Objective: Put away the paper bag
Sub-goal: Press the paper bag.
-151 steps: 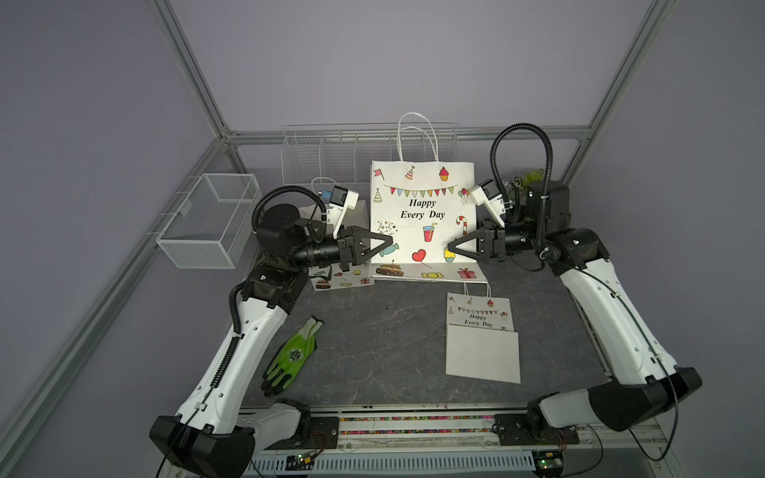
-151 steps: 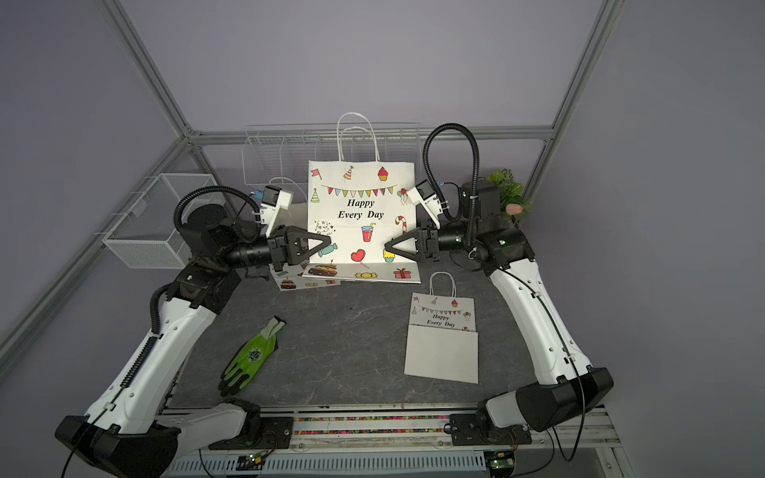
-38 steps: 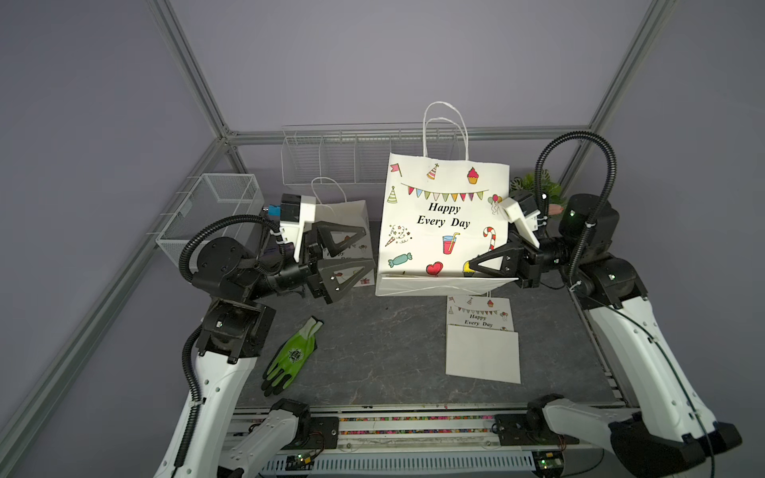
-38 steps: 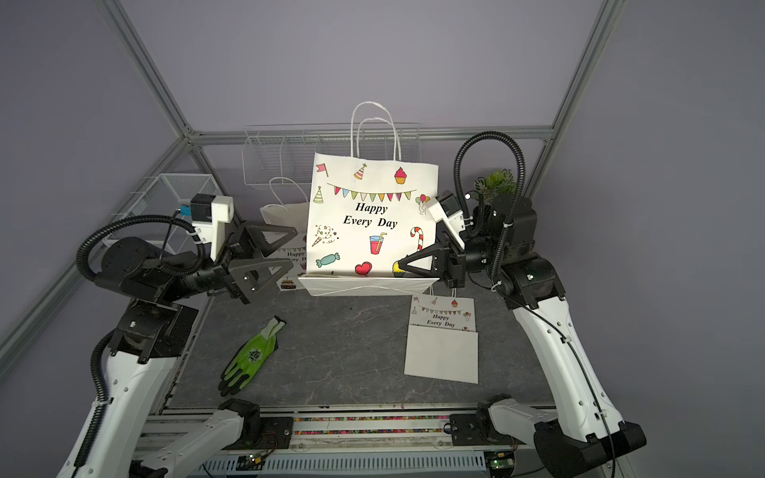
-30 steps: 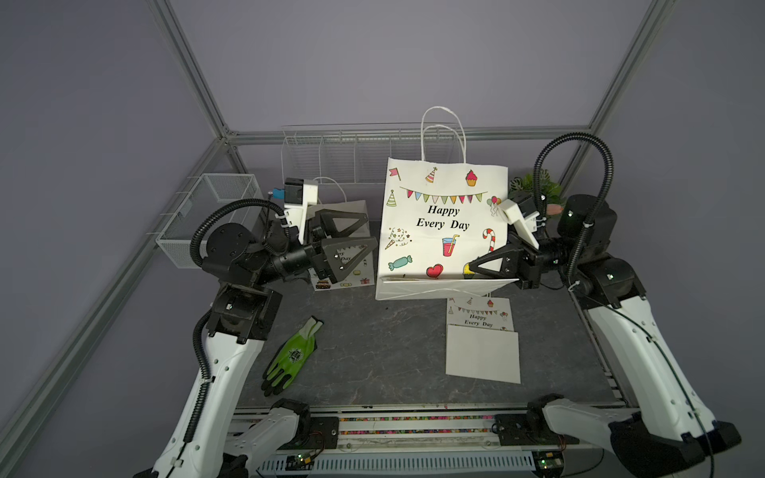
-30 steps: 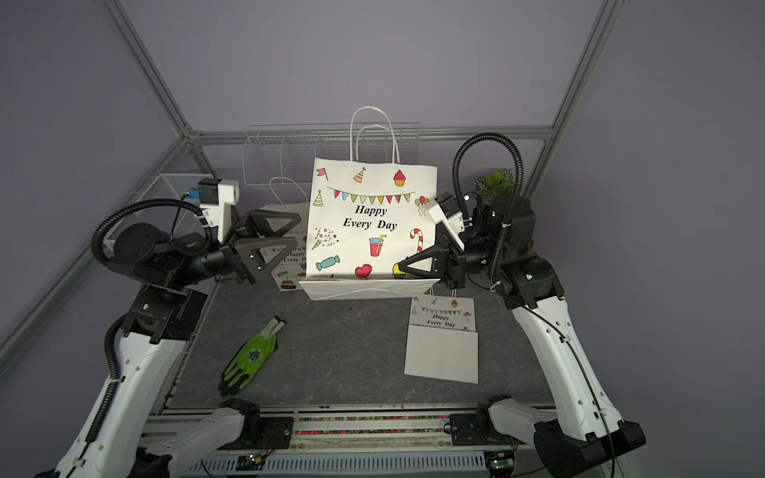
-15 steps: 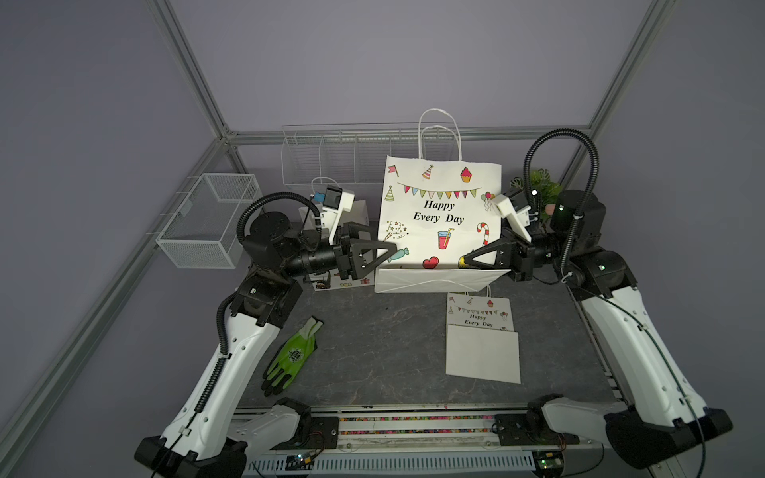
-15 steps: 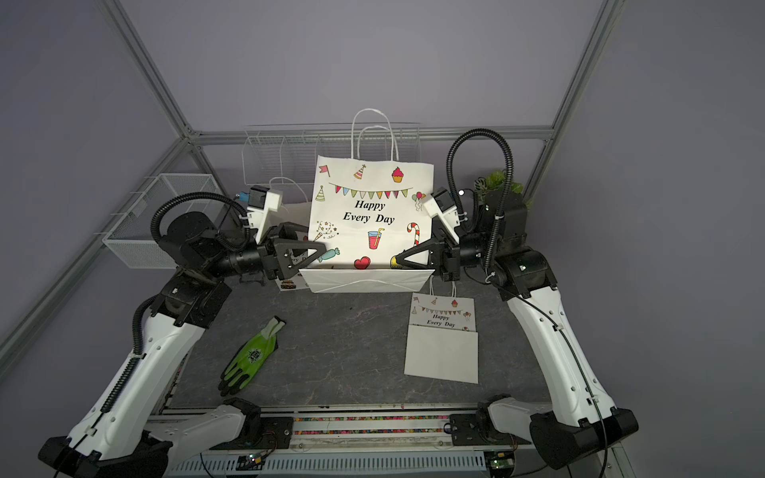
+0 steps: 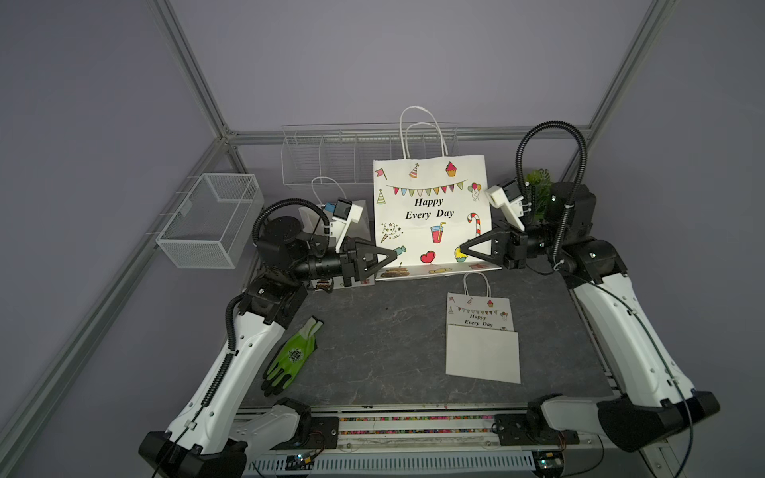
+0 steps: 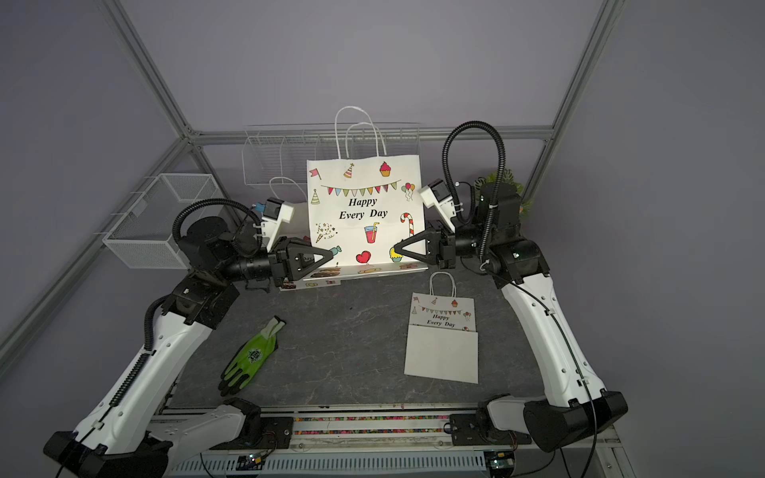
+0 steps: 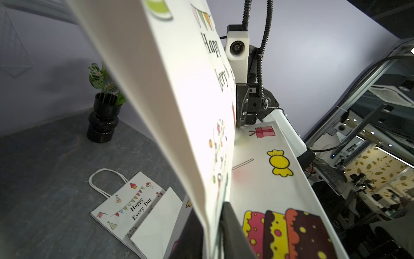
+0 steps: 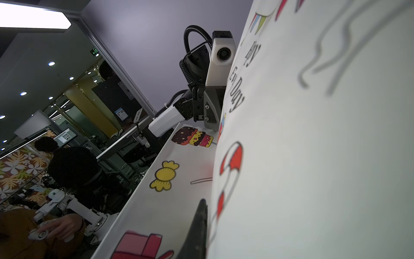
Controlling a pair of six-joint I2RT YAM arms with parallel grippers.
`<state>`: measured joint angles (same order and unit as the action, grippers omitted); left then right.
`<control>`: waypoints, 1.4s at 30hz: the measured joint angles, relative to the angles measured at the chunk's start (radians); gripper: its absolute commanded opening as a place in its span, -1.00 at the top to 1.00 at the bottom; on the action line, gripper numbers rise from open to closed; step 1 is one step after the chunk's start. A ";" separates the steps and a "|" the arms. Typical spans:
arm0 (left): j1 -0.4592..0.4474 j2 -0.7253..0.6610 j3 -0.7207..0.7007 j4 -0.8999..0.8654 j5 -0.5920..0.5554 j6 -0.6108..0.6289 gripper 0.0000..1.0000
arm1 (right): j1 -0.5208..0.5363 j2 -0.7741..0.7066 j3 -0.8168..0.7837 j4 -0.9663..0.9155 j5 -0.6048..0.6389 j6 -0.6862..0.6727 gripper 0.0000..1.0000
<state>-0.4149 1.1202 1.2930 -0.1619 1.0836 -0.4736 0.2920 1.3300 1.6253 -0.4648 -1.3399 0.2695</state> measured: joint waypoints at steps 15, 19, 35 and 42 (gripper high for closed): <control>0.049 0.019 0.000 0.051 0.071 -0.100 1.00 | -0.028 -0.137 -0.094 0.177 -0.031 0.077 -0.78; 0.066 0.066 0.000 0.179 0.127 -0.222 1.00 | -0.007 -0.186 -0.100 0.189 -0.042 0.055 -0.78; 0.056 0.101 0.063 0.118 0.151 -0.232 1.00 | 0.027 -0.090 -0.028 0.074 0.097 -0.015 -0.74; 0.049 0.101 0.046 0.097 0.152 -0.217 1.00 | 0.047 -0.083 -0.008 0.047 0.159 -0.021 0.08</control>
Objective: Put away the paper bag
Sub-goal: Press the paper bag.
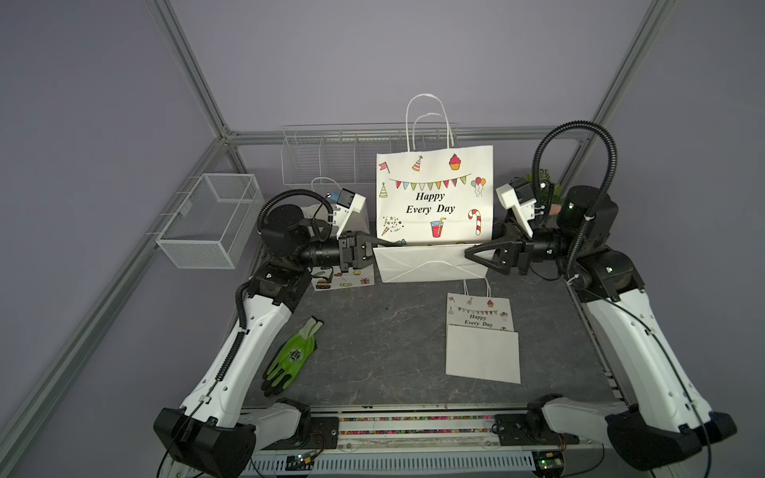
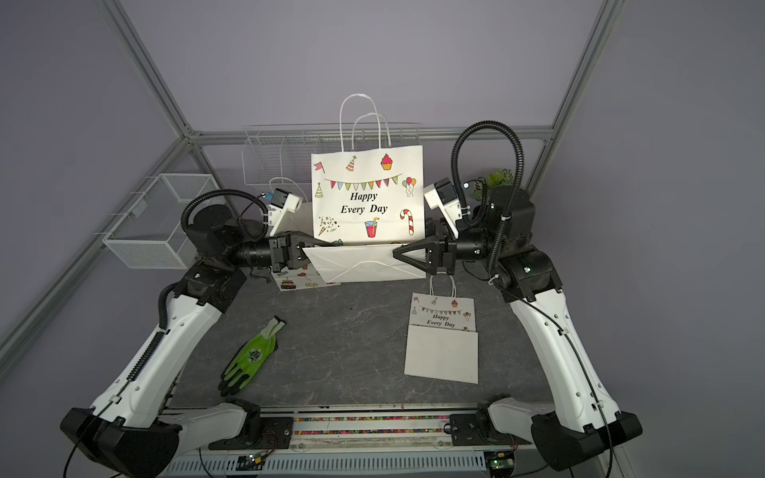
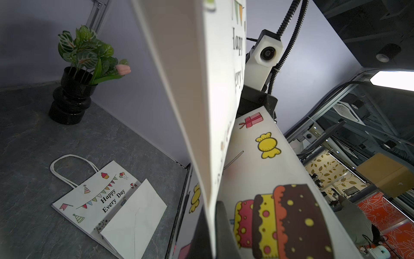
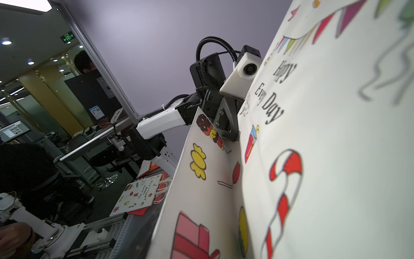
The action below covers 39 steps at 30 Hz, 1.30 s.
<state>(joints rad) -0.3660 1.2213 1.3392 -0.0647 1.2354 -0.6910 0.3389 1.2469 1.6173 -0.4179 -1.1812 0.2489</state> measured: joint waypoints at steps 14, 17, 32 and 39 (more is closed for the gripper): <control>0.009 -0.010 -0.009 -0.011 -0.013 0.019 -0.99 | 0.022 0.007 -0.003 -0.036 0.067 -0.026 0.87; 0.047 -0.041 -0.016 -0.021 -0.029 0.023 -0.99 | 0.019 0.004 -0.005 -0.061 0.083 -0.041 0.87; 0.080 -0.158 -0.150 0.091 -0.133 0.051 -0.99 | -0.063 -0.095 -0.198 0.146 0.157 0.140 0.87; -0.019 -0.083 -0.153 0.105 -0.201 0.051 -0.99 | -0.039 -0.093 -0.272 0.384 0.171 0.311 0.87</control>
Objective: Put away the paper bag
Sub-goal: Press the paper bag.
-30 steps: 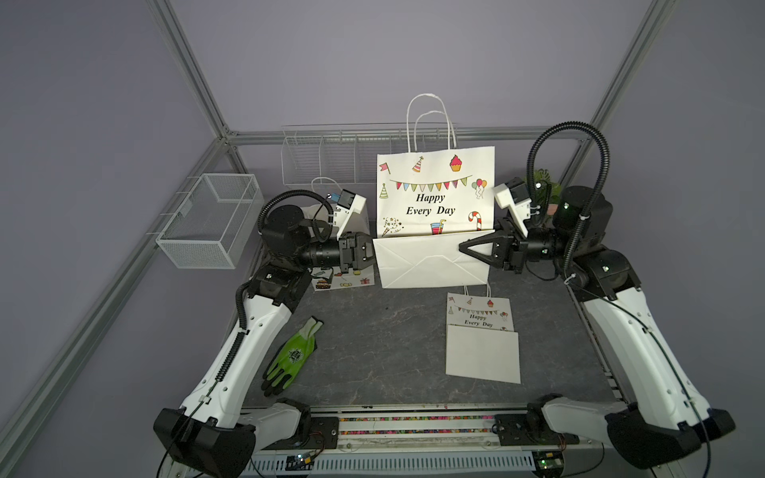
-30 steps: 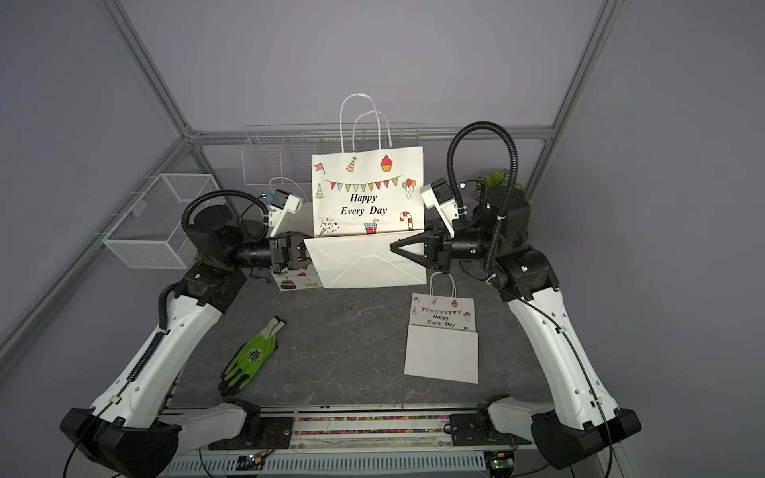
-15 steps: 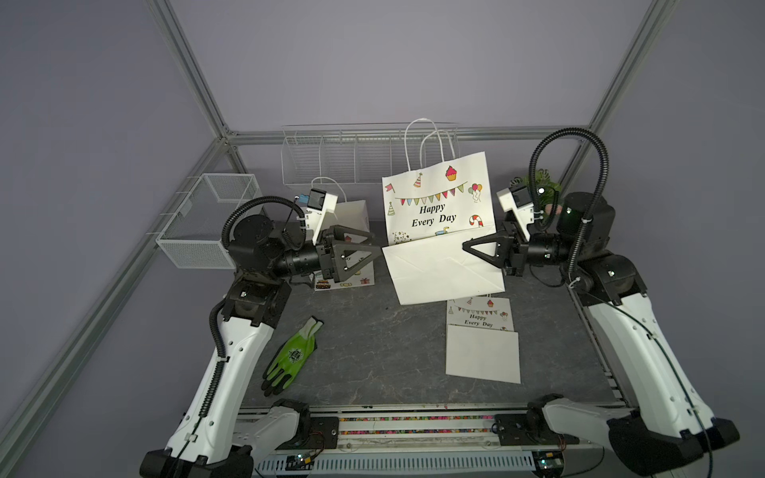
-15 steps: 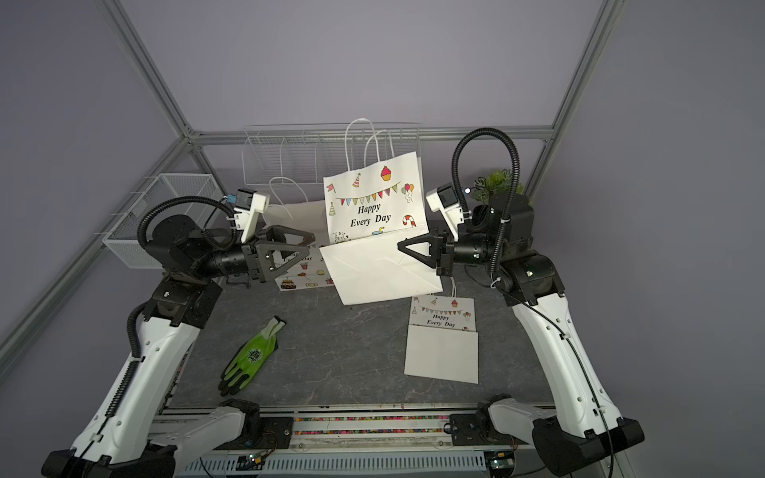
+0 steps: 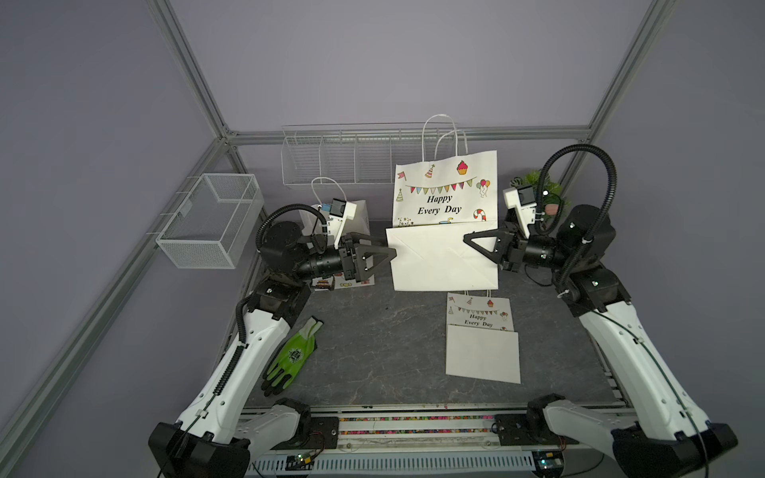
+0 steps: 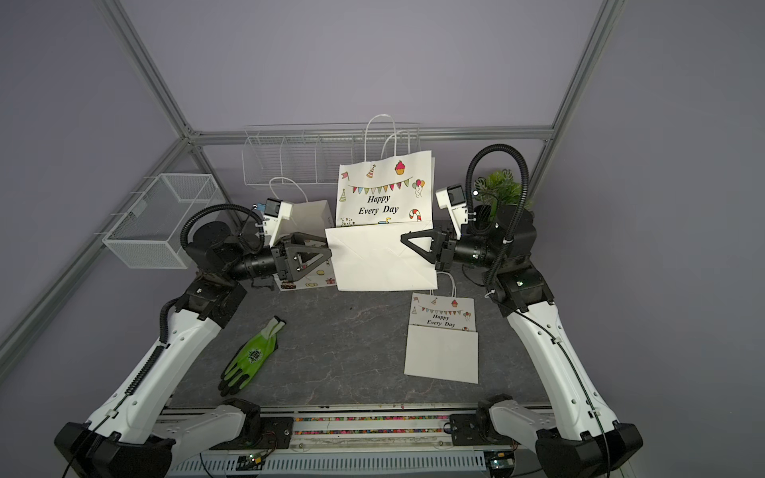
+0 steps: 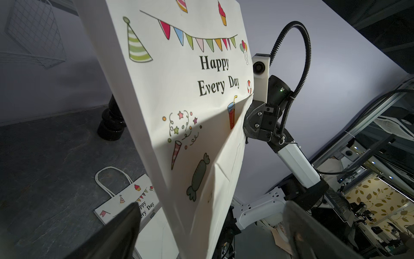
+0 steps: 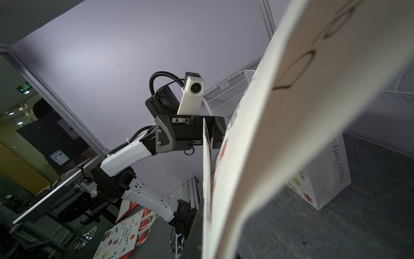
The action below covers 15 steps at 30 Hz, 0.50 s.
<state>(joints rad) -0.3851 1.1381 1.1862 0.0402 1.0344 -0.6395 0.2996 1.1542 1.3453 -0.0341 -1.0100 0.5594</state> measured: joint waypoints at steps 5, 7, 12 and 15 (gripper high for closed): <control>-0.008 0.003 0.000 0.007 -0.037 0.005 -0.99 | 0.021 -0.002 -0.003 0.080 0.004 0.051 0.87; -0.008 0.010 0.000 0.011 -0.050 0.005 -0.99 | 0.028 -0.006 -0.003 0.100 0.004 0.062 0.87; -0.008 0.030 -0.001 0.042 -0.070 -0.015 -0.99 | 0.043 -0.017 -0.019 0.132 0.000 0.080 0.87; -0.008 0.029 -0.022 0.137 -0.068 -0.069 -0.96 | 0.045 -0.019 -0.034 0.152 -0.003 0.092 0.87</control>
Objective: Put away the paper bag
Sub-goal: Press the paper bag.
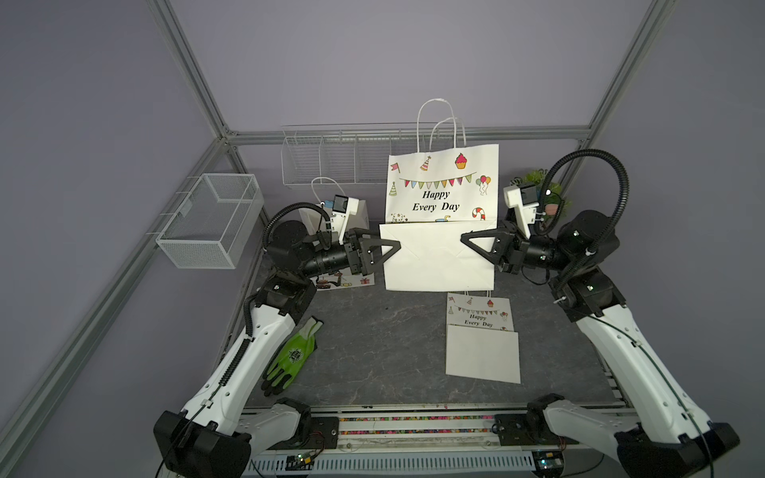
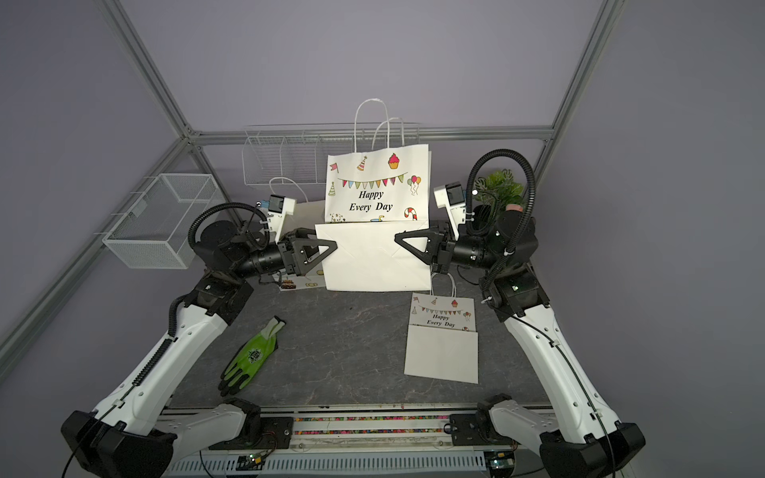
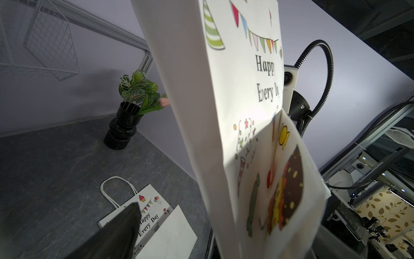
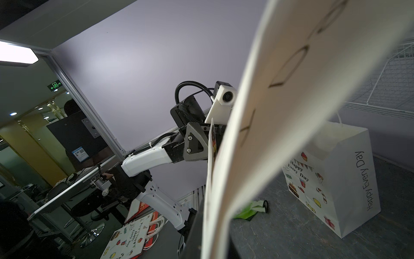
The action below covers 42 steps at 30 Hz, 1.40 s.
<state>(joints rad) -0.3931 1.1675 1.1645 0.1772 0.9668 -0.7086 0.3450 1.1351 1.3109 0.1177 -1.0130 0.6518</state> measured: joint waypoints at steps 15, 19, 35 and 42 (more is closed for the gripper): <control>-0.059 -0.014 -0.030 0.256 0.071 -0.144 0.15 | 0.005 0.004 -0.010 -0.005 0.007 -0.009 0.87; -0.059 -0.018 -0.030 0.255 0.077 -0.144 0.32 | 0.005 0.004 0.005 -0.069 0.025 -0.051 0.87; -0.059 -0.029 -0.028 0.126 0.074 -0.067 1.00 | 0.006 0.031 0.128 -0.329 0.006 -0.232 -0.21; -0.059 -0.029 -0.011 0.072 0.082 -0.038 1.00 | 0.006 0.085 0.208 -0.429 -0.108 -0.328 0.22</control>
<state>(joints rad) -0.4519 1.1389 1.1530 0.2493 1.0485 -0.7467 0.3515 1.2198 1.5185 -0.3111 -1.1210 0.3233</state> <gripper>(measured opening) 0.050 0.479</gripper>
